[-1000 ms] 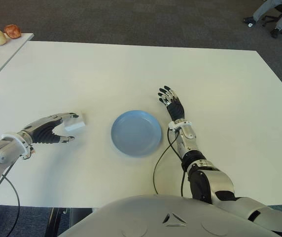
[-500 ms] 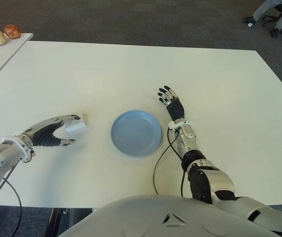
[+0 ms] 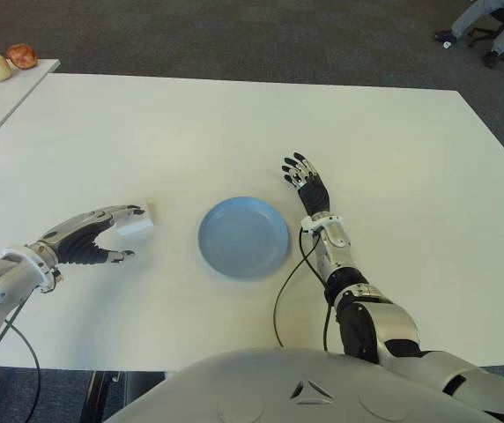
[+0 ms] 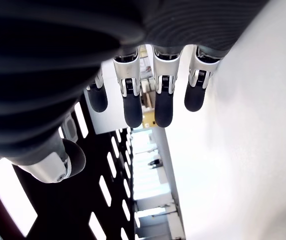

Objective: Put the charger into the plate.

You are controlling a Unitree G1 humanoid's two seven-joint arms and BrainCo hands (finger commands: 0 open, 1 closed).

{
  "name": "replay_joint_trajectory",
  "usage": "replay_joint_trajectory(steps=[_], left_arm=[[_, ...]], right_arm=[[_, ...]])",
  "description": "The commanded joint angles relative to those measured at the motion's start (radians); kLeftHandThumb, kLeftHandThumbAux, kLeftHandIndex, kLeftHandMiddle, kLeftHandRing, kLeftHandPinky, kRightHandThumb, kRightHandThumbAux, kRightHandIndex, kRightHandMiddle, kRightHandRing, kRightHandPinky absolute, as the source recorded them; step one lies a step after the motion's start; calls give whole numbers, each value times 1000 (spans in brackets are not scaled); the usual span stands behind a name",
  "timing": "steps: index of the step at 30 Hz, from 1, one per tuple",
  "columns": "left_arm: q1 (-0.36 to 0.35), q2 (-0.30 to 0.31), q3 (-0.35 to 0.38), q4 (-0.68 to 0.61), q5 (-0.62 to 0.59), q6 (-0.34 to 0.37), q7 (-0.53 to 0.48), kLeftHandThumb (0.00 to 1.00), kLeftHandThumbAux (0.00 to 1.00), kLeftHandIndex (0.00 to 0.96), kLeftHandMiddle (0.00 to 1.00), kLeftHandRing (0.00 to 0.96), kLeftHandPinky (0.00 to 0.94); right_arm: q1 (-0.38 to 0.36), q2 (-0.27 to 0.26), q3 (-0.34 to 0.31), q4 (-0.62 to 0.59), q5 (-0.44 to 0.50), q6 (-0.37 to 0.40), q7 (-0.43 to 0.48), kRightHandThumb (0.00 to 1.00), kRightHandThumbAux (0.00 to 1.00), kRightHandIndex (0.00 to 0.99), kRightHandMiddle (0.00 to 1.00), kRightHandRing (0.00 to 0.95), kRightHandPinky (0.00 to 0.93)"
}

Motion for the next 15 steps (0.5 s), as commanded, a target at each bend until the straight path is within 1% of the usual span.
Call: replay_joint_trajectory(steps=[1, 10, 14, 15], left_arm=[[-11, -23, -1, 36, 65, -35, 58, 25, 560, 0, 0, 0, 0], [-28, -61, 12, 61, 103, -90, 154, 90, 522, 0, 0, 0, 0], [-39, -77, 22, 67, 146, -113, 227, 118, 502, 0, 0, 0, 0], [-52, -83, 20, 77, 178, -117, 269, 121, 500, 0, 0, 0, 0]], right_arm=[[62, -1, -2, 62, 7, 73, -10, 0, 565, 106, 203, 173, 150], [61, -5, 5, 66, -5, 72, -18, 0, 568, 108, 219, 187, 156], [61, -6, 6, 67, -6, 72, -17, 0, 570, 105, 219, 184, 137], [61, -7, 6, 68, -6, 72, -15, 0, 570, 105, 218, 183, 134]])
